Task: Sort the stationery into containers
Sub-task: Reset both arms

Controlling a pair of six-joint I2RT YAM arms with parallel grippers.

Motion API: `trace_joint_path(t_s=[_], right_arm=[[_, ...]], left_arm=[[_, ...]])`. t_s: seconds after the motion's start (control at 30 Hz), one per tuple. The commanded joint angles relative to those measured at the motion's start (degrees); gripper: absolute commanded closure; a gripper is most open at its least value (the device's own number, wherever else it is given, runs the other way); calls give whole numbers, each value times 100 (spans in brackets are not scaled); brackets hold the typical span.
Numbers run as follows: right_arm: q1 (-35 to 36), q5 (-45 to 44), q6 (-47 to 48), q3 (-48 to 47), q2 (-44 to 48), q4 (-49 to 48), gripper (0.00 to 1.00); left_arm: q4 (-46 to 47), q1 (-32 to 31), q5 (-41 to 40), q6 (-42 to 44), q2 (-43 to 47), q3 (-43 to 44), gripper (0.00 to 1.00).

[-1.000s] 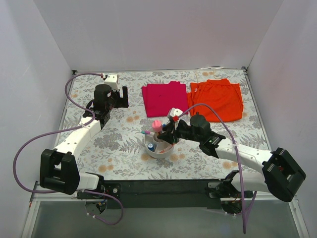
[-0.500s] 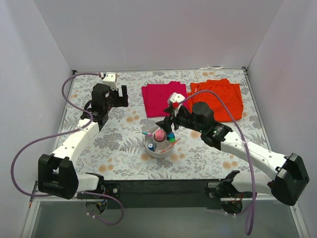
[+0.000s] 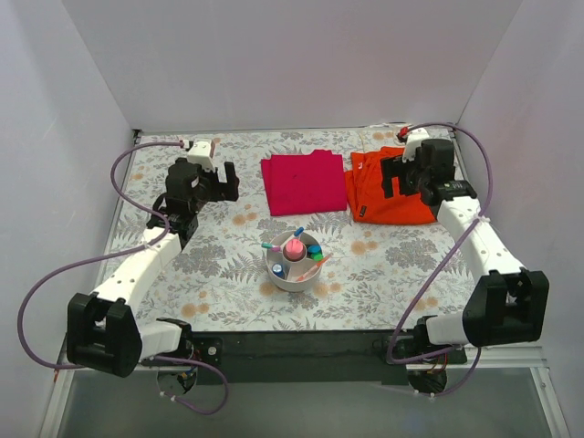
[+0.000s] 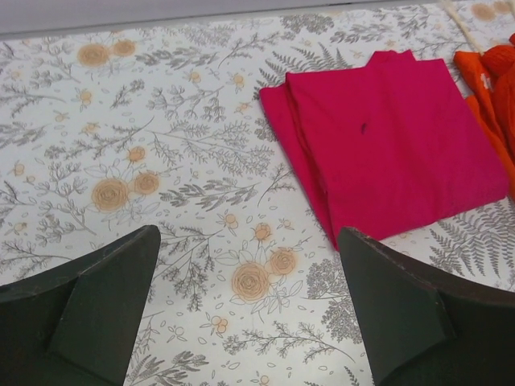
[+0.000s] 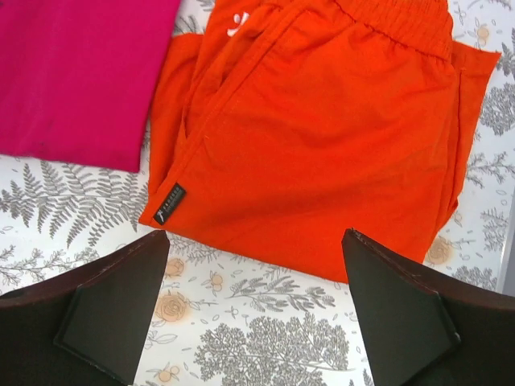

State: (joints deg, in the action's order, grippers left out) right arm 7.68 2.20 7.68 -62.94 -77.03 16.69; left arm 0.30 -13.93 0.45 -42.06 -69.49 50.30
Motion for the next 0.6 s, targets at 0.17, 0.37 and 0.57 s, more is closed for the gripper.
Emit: trace_joint_path(t_s=[0.17,0.37,0.57], right_arm=[[75,-869,-477,-193,426,1082,2],[84,-668,-724,45,664,959,2],[93,-475,-733,-201,392,1074,2]], left_arm=[[-275,66,-134,-250,-565,462,6],[-398,110,-263,-21,-644,506,6],[-293,172,-458,32,-846,595,6]])
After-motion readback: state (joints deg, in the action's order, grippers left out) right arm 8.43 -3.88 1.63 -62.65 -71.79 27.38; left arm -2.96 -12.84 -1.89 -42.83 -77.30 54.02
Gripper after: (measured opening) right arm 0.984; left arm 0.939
